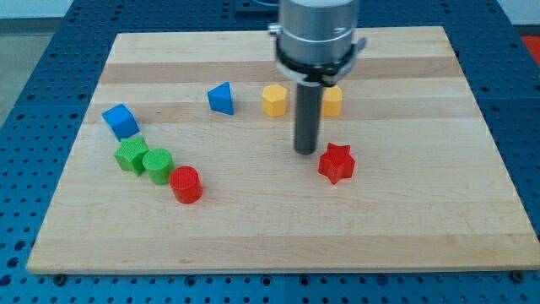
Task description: Place the cube at the top right side of green circle
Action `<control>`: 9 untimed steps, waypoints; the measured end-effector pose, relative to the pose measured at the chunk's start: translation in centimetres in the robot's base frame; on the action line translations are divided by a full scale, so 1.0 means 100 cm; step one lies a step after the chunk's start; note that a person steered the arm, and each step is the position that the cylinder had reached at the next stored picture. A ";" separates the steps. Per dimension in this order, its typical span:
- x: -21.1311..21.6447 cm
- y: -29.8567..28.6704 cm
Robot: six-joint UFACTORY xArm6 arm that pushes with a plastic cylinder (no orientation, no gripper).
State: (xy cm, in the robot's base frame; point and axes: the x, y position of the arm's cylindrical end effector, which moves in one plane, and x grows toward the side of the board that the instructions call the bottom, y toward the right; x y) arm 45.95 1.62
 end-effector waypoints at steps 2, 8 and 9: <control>0.000 -0.068; -0.093 -0.197; -0.097 -0.227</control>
State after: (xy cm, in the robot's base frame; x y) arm 36.28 -21.08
